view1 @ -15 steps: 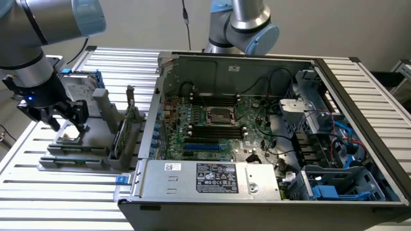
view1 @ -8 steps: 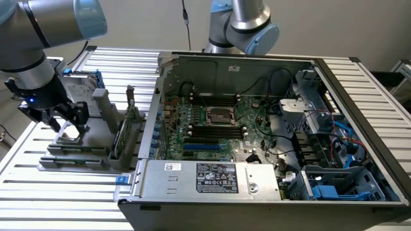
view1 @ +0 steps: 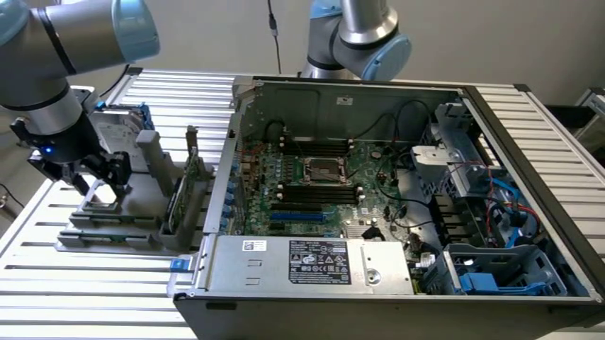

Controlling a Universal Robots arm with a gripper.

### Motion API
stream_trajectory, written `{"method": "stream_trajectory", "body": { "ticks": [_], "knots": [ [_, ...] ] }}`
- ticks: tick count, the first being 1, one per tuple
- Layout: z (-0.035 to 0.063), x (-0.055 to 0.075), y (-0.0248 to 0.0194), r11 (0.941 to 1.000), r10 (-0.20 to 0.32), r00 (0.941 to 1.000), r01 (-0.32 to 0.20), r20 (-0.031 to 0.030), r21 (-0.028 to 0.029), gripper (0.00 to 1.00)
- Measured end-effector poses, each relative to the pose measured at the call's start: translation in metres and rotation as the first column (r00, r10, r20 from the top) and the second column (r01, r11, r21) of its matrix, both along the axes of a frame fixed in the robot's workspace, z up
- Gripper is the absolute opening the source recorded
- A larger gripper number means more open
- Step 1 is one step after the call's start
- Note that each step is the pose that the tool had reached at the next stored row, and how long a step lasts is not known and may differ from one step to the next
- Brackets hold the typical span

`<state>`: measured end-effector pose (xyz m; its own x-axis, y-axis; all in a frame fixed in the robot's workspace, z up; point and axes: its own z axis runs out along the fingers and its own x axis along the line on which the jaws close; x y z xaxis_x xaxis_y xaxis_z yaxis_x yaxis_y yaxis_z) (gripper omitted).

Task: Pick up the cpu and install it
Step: 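Pick up the cpu and move it towards the insertion slot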

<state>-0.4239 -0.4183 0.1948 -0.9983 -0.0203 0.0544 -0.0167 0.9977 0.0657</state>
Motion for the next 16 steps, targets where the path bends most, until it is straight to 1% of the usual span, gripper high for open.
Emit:
{"method": "stream_trajectory", "body": {
  "ticks": [3, 16],
  "knots": [
    [-0.0017, 0.0000, 0.0000, 1.0000, -0.002, 1.0000, 0.002, -0.0017, 0.0028, 0.65],
    [-0.0070, 0.0021, 0.0000, 0.9999, -0.004, 1.0000, 0.004, -0.0022, 0.0110, 0.65]
  ]
}}
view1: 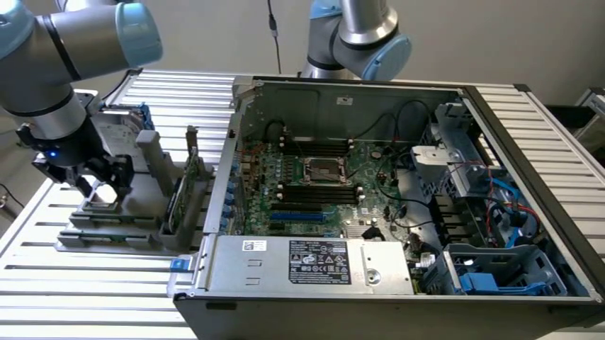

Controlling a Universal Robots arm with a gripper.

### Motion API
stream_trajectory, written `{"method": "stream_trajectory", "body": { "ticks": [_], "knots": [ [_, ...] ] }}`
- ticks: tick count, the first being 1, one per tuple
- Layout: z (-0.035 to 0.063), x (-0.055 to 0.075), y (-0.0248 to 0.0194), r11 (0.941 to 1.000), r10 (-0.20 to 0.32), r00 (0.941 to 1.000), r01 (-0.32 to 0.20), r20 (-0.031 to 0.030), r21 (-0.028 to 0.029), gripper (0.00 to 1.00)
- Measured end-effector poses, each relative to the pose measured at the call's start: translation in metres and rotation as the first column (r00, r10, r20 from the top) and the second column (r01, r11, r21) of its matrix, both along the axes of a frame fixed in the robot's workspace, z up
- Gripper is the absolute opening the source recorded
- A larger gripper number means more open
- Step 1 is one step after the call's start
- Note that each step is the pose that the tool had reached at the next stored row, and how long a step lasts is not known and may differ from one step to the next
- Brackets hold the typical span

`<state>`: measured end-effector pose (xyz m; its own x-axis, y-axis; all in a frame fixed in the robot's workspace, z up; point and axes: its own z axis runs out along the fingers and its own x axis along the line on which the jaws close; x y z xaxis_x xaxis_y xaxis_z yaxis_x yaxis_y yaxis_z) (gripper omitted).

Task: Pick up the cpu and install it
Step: 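Pick up the cpu and move it towards the insertion slot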

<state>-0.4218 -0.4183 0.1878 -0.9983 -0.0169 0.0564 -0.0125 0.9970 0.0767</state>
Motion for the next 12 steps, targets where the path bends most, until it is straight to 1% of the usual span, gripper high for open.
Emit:
{"method": "stream_trajectory", "body": {
  "ticks": [12],
  "knots": [
    [-0.0045, 0.0003, 0.0000, 1.0000, 0.000, 1.0000, 0.000, -0.0020, 0.0053, 0.65]
  ]
}}
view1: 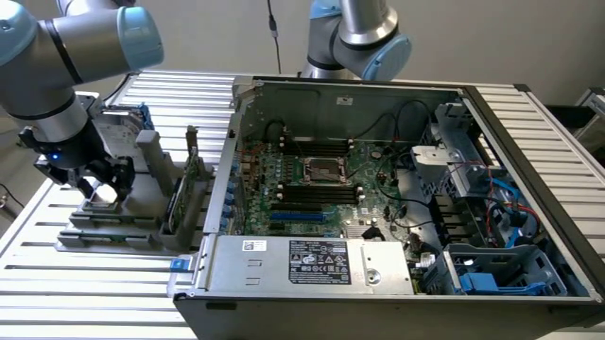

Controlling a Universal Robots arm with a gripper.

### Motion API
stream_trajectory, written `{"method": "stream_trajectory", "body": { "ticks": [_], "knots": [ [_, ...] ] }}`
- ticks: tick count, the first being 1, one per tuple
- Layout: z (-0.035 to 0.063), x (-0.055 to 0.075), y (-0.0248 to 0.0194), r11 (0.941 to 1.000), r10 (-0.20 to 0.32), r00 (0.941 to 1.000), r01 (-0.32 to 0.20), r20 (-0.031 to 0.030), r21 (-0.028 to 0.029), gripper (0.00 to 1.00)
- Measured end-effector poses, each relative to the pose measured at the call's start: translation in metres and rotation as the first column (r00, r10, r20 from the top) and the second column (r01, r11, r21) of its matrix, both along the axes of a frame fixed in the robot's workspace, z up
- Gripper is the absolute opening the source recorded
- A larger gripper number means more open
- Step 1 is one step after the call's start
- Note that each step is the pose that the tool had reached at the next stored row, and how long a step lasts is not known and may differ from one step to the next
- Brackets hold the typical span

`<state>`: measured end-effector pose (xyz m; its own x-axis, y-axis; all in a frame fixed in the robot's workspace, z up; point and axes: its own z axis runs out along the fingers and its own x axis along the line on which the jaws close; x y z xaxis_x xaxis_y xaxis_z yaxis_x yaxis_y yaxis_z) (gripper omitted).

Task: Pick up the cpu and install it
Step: 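Pick up the cpu and move it towards the insertion slot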

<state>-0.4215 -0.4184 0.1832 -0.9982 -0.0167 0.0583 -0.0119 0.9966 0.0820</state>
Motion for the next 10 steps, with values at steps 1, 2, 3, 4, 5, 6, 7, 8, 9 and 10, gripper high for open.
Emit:
{"method": "stream_trajectory", "body": {
  "ticks": [1, 2, 3, 4, 5, 6, 7, 8, 9, 10],
  "knots": [
    [-0.0002, 0.0000, 0.0000, 1.0000, 0.000, 1.0000, 0.000, -0.0002, 0.0004, 0.65],
    [-0.0004, 0.0000, 0.0000, 1.0000, 0.000, 1.0000, 0.000, -0.0005, 0.0008, 0.63],
    [-0.0005, 0.0000, 0.0000, 1.0000, 0.000, 1.0000, 0.000, -0.0010, 0.0012, 0.57],
    [-0.0006, 0.0000, 0.0000, 1.0000, 0.000, 1.0000, 0.000, -0.0012, 0.0014, 0.57],
    [-0.0007, 0.0000, 0.0000, 1.0000, 0.000, 1.0000, 0.000, -0.0014, 0.0020, 0.55],
    [-0.0007, 0.0000, 0.0000, 1.0000, 0.000, 1.0000, 0.000, -0.0016, 0.0024, 0.55],
    [-0.0009, 0.0000, 0.0000, 1.0000, 0.000, 1.0000, 0.000, -0.0017, 0.0032, 0.55],
    [-0.0008, 0.0001, 0.0000, 1.0000, 0.000, 1.0000, 0.000, -0.0021, 0.0038, 0.55],
    [-0.0009, 0.0001, 0.0000, 1.0000, 0.000, 1.0000, 0.000, -0.0024, 0.0050, 0.55],
    [-0.0009, 0.0001, 0.0000, 1.0000, 0.000, 1.0000, 0.000, -0.0027, 0.0067, 0.55]
  ]
}}
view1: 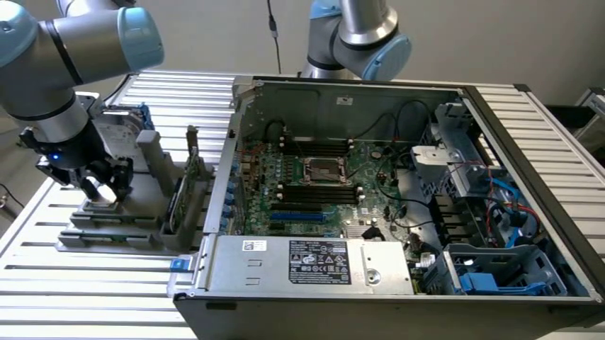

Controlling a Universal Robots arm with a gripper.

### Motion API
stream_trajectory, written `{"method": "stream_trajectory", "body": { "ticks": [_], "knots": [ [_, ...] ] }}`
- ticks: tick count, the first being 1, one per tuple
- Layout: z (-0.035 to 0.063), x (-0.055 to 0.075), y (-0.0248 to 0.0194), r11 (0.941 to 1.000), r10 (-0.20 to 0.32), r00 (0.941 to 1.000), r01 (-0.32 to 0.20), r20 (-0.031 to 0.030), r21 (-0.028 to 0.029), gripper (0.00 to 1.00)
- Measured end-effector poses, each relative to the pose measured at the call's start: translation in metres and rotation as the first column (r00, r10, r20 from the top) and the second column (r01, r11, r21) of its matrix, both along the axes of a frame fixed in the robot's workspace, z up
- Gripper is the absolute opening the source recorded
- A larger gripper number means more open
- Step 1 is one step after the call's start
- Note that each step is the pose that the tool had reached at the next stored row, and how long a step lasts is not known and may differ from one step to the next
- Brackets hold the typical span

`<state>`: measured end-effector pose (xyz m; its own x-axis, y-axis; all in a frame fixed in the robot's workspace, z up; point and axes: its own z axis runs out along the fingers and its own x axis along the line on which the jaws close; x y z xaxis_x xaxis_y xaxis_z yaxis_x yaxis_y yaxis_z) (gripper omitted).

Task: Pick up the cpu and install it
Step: 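Pick up the cpu and move it towards the insertion slot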

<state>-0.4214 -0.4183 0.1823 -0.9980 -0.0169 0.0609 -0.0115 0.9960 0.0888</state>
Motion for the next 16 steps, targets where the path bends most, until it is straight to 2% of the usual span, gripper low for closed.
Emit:
{"method": "stream_trajectory", "body": {
  "ticks": [4, 10, 12, 16],
  "knots": [
    [0.0015, 0.000, 0.0000, 0.9999, 0.000, 1.0000, 0.000, -0.0010, 0.0109, 0.55],
    [0.0111, 0.000, 0.0000, 0.9997, 0.000, 1.0000, 0.000, -0.0044, 0.0261, 0.55],
    [0.0153, 0.000, 0.0000, 0.9996, 0.000, 1.0000, 0.000, -0.0059, 0.0289, 0.55],
    [0.0289, 0.000, 0.0000, 0.9996, 0.000, 1.0000, 0.000, -0.0079, 0.0298, 0.55]
  ]
}}
